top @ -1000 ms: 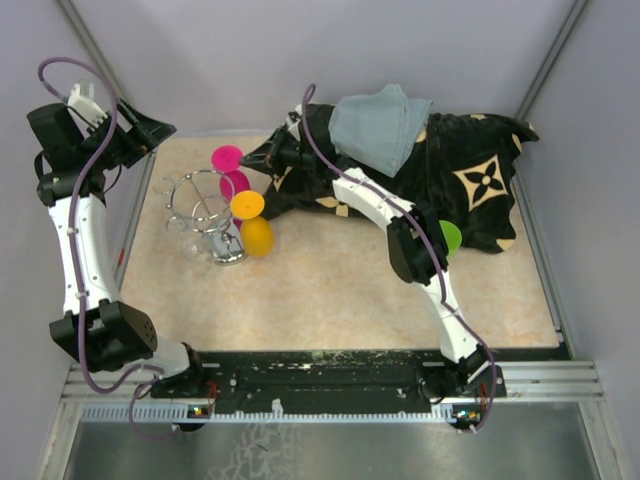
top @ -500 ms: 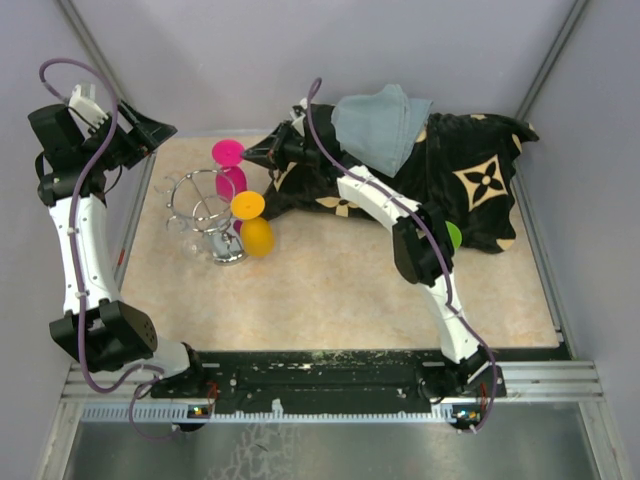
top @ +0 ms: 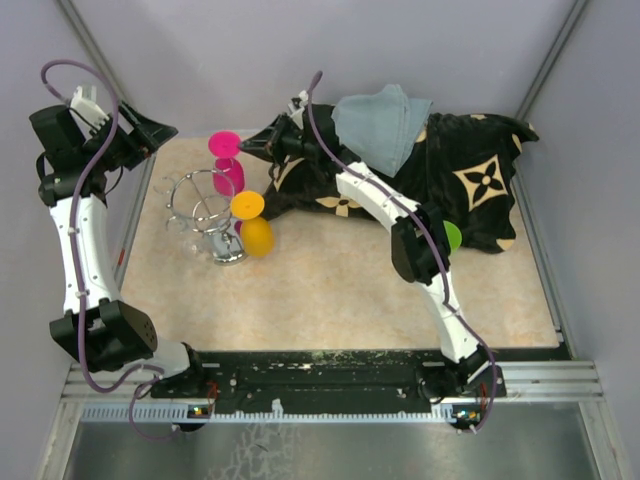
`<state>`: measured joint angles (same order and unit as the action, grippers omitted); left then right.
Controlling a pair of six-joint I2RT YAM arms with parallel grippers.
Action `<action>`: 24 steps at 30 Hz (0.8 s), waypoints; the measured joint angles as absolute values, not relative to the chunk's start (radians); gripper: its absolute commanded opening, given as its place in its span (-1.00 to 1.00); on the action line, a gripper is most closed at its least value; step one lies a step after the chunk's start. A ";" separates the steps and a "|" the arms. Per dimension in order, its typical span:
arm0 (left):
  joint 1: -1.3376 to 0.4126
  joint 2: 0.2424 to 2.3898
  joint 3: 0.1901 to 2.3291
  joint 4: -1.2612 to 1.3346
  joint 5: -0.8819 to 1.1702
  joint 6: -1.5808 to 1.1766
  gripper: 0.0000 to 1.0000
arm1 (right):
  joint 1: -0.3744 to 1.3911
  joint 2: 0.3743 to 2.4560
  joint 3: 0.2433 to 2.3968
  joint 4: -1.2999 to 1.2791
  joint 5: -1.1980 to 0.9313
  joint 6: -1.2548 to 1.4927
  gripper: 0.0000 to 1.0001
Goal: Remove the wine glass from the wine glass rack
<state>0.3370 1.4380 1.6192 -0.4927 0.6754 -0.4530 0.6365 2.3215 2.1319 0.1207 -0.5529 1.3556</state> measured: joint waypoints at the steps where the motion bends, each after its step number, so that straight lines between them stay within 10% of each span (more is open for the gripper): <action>1: 0.337 1.438 1.618 -0.493 0.676 -0.453 0.75 | 0.636 2.334 2.164 0.118 -0.553 1.356 -1.00; 24: 0.337 1.438 1.613 -0.485 0.690 -0.457 0.75 | 0.611 2.384 2.194 0.074 -0.500 1.328 -1.00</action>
<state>0.3370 1.4380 1.6127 -0.4854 0.6899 -0.4572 0.6113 2.3836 2.1944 0.0738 -0.4995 1.3277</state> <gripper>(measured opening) 0.874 0.009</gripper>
